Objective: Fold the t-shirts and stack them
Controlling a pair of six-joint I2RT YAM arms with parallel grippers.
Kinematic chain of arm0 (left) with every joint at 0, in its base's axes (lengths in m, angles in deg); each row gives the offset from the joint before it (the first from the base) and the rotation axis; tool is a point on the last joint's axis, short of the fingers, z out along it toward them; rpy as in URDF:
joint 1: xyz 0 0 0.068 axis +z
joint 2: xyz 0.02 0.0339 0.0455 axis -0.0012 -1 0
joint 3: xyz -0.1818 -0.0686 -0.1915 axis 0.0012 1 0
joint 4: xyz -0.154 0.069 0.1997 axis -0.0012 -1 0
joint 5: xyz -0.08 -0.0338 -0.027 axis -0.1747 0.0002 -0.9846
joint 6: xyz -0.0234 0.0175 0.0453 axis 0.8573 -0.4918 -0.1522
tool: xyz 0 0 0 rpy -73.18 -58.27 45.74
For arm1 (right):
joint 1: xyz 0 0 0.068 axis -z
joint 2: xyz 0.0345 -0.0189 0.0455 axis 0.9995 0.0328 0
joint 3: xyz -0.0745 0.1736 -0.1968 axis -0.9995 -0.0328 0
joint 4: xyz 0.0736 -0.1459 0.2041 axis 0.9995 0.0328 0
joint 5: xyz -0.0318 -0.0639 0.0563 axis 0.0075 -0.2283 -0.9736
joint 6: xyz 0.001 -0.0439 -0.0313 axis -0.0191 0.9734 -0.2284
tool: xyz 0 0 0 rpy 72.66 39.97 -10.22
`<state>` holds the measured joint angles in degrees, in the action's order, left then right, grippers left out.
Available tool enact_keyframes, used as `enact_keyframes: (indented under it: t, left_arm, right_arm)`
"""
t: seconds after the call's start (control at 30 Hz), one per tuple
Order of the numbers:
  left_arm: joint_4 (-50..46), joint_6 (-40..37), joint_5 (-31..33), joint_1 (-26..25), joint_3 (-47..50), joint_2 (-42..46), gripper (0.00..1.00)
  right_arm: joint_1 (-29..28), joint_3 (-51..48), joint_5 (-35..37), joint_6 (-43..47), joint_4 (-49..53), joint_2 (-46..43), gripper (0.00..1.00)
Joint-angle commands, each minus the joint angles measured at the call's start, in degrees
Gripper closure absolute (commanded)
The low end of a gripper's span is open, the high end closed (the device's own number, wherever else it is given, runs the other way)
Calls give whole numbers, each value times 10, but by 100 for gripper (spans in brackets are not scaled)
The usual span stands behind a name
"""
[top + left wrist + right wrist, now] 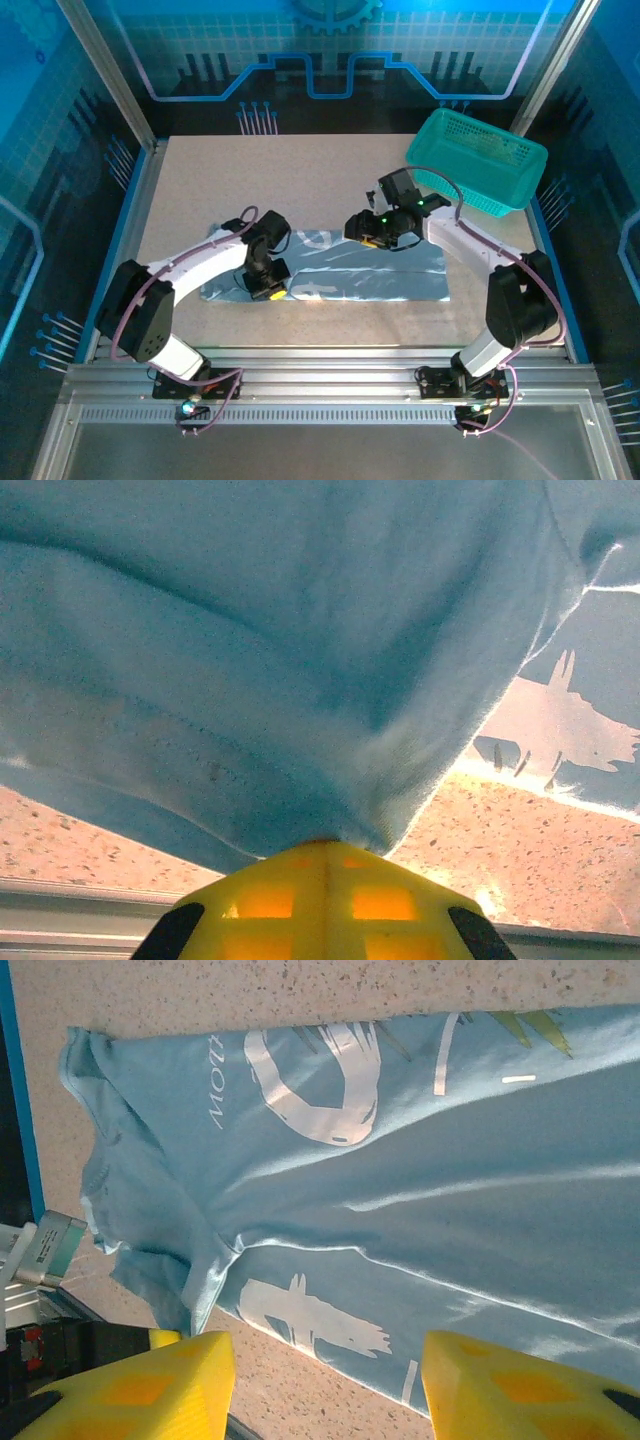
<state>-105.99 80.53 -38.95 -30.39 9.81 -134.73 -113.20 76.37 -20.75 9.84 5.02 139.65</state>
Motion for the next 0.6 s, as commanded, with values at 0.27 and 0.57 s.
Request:
enact_keyframes:
  t: [0.27, 0.57]
  left_arm:
    - [-42, 52, 14, 11, 7, 33, 57]
    - [-4, -156, 64, 290, 26, 53, 60]
  right_arm:
    - [3, -21, -8, 13, 13, -14, 46]
    - [-1, -20, -14, 14, -7, -7, 46]
